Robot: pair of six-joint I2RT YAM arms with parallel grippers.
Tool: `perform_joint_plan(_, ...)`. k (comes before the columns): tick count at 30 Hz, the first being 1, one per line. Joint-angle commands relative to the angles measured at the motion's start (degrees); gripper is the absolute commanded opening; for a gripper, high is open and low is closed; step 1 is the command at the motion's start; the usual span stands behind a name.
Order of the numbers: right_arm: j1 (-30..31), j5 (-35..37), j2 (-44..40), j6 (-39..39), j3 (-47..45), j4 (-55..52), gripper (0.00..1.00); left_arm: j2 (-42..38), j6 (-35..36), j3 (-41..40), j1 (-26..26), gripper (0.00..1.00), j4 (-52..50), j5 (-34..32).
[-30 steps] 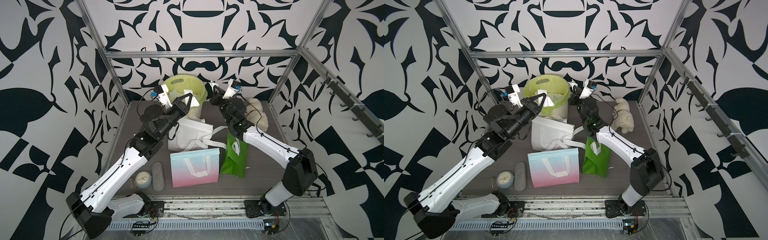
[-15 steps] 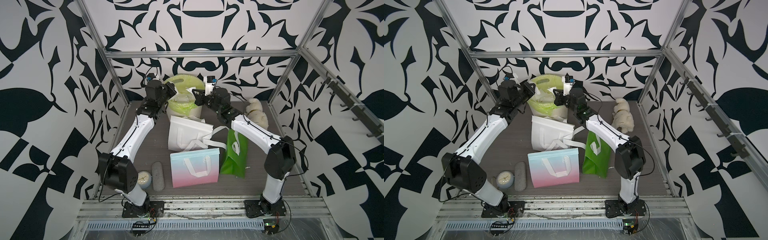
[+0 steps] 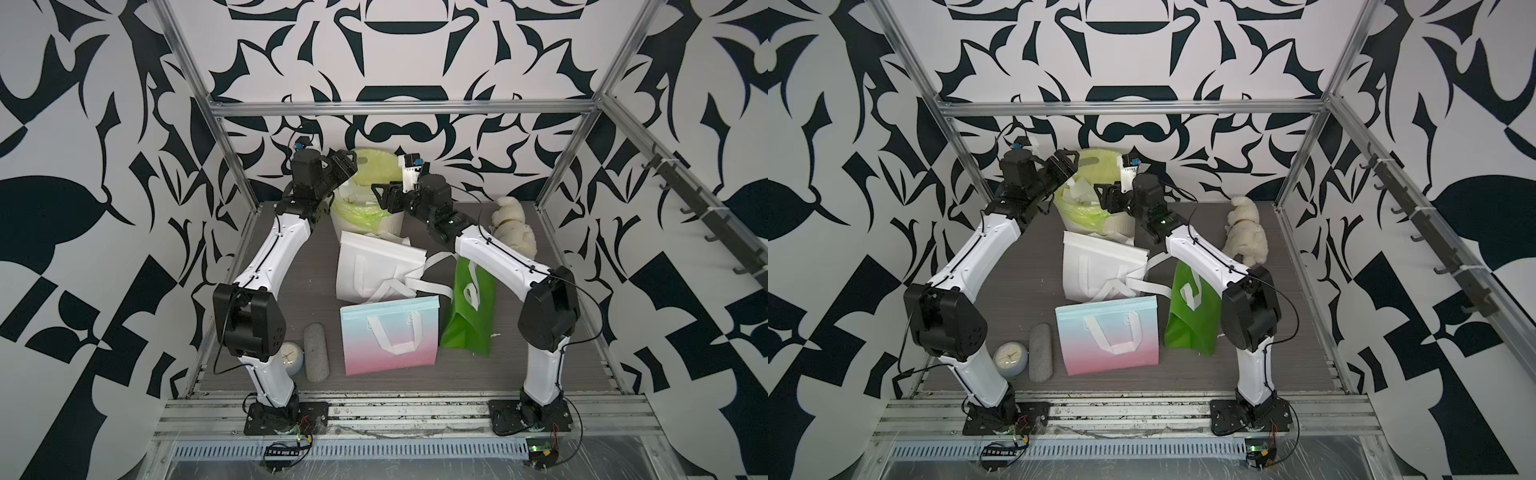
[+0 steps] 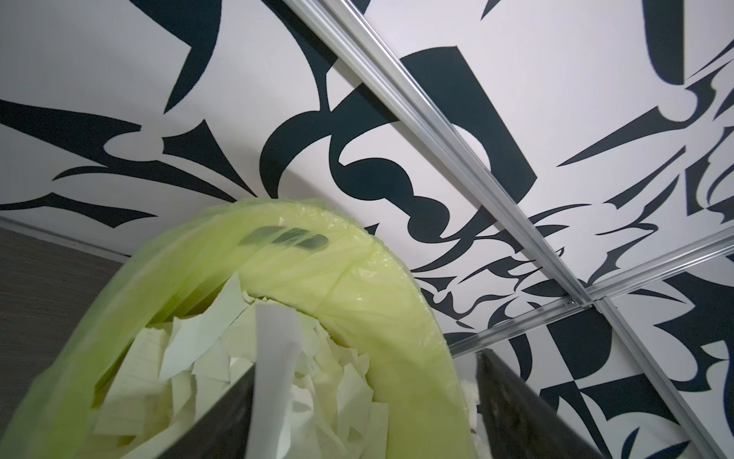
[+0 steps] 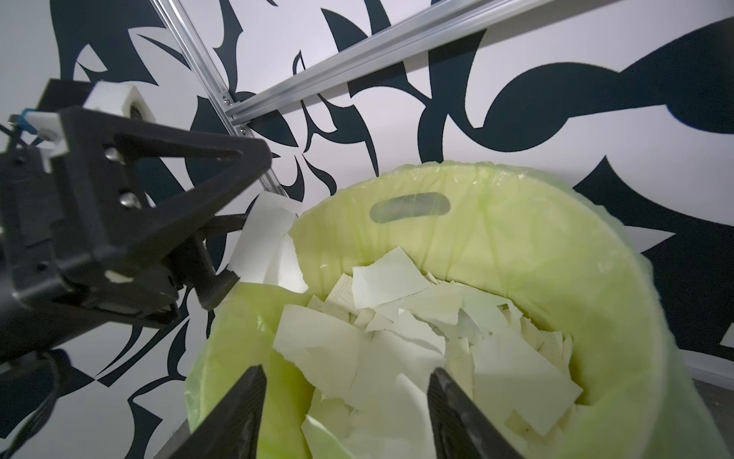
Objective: Shred takeout receipts and throw away
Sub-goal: Place the takeout receipt in the trash bin.
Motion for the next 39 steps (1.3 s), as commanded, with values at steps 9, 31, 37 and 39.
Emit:
perform_joint_plan(9, 0.5, 3.4, -1.3, -1.4, 4.7, -1.2, 0.39, 8.0, 7.4, 12.8, 0.1, 0.58, -12.8, 4.2)
perform_joint_plan(31, 1.1, 3.4, -10.4, -7.5, -4.5, 4.5, 0.38, 9.5, -2.6, 10.2, 0.8, 0.65, 5.1, 22.4)
perform_joint_plan(37, 1.1, 2.8, -9.0, -5.2, -2.7, 3.7, 0.4, 7.6, -5.4, 11.5, 0.9, 0.77, -0.3, 16.7)
perform_joint_plan(39, 1.0, 2.3, -8.2, -4.0, -2.0, 4.2, 0.41, 6.0, -6.4, 9.1, 1.0, 0.72, 1.5, 15.4)
